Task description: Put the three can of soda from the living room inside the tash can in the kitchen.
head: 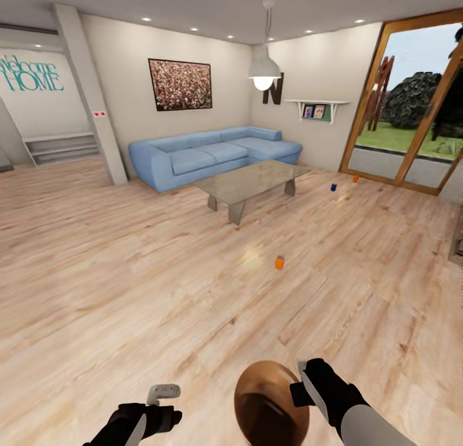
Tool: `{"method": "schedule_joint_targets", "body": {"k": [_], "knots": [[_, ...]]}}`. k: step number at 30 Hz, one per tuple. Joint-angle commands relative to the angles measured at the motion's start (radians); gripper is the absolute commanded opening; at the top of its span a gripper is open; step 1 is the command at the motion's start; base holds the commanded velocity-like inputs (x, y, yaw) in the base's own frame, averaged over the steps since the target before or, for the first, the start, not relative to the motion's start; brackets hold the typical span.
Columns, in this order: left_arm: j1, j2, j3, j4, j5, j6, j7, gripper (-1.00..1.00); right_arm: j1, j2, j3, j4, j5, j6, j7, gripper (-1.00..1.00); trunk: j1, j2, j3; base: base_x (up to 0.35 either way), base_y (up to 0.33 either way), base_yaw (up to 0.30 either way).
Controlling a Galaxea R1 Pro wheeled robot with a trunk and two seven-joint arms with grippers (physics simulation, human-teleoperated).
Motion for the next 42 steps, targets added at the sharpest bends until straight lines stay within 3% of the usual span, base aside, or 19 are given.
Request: {"method": "schedule_joint_targets", "body": {"k": [1,28,42], "knots": [[0.000,0.000,0.000,0.000,0.000,0.000,0.000,1.00,0.000,0.000,-0.001,0.000,-0.016,-0.001,0.005,-1.00,0.000,0.000,0.000,0.328,0.167,-0.078],[0.000,0.000,-0.001,0.000,0.000,0.000,0.001,1.00,0.000,0.000,-0.001,0.000,-0.016,-0.001,0.005,-1.00,0.000,0.000,0.000,0.327,0.169,-0.141],[0.000,0.000,0.000,0.000,0.000,-0.001,0.001,1.00,0.000,0.000,-0.001,0.000,-0.016,-0.001,0.005,-1.00,0.000,0.000,0.000,0.327,0.133,-0.264]]}}
